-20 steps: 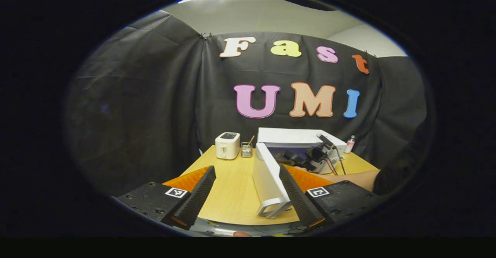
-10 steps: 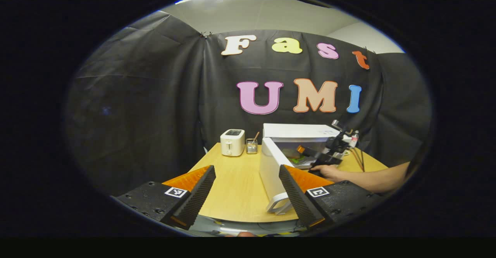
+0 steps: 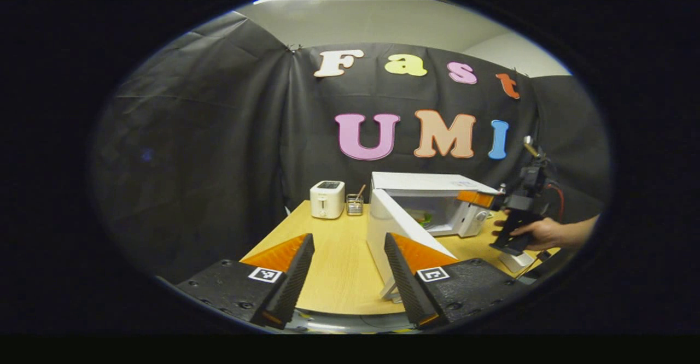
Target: Open the microwave oven with the left hand, put the food in, and close the microwave oven.
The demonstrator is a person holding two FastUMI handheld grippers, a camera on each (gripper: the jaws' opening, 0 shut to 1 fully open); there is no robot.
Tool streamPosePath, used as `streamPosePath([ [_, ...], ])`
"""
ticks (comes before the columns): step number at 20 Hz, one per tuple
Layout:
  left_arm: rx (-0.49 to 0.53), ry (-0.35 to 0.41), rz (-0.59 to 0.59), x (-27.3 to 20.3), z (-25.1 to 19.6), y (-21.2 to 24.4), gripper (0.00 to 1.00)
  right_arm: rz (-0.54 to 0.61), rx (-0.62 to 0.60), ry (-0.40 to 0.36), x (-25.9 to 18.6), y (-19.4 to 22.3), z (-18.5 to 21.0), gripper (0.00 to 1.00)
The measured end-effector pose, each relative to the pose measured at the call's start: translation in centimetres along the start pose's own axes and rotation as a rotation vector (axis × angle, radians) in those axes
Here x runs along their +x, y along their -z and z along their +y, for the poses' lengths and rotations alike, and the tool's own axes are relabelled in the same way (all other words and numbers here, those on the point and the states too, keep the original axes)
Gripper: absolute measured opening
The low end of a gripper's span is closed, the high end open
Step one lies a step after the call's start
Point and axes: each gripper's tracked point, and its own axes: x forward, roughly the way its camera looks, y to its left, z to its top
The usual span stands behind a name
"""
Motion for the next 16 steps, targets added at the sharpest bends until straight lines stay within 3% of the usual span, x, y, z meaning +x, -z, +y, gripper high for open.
streamPosePath([
  [3,0.036,-0.09,0.098,1.1,1.9,3.0,0.3,-0.047,-0.122,-0.002,-3.3,-2.8,-1.6,0.85],
  [5,0.01,-0.042,0.126,1.2,0.5,4.7,0.01,-0.079,-0.171,0.011,-5.0,-4.8,-2.5,0.85],
  [7,0.009,0.003,0.158,1.6,-0.9,6.0,0.0,-0.12,-0.211,0.027,-6.4,-7.1,-3.5,0.85],
  [11,0.039,0.023,0.198,2.9,-2.1,7.9,0.0,-0.179,-0.264,0.045,-8.6,-10.7,-4.4,0.85],
  [12,0.062,0.021,0.209,3.1,-2.2,8.5,0.0,-0.187,-0.271,0.043,-9.2,-11.4,-4.6,0.96],
  [13,0.094,0.007,0.219,3.3,-1.9,9.0,0.0,-0.192,-0.288,0.034,-9.6,-12.0,-4.7,0.96],
  [14,0.119,-0.009,0.232,3.6,-1.6,9.6,0.0,-0.194,-0.314,0.024,-9.9,-12.4,-4.8,0.86],
  [16,0.133,-0.017,0.238,3.8,-2.0,9.8,0.0,-0.2,-0.349,0.018,-10.5,-13.4,-5.4,0.86],
])
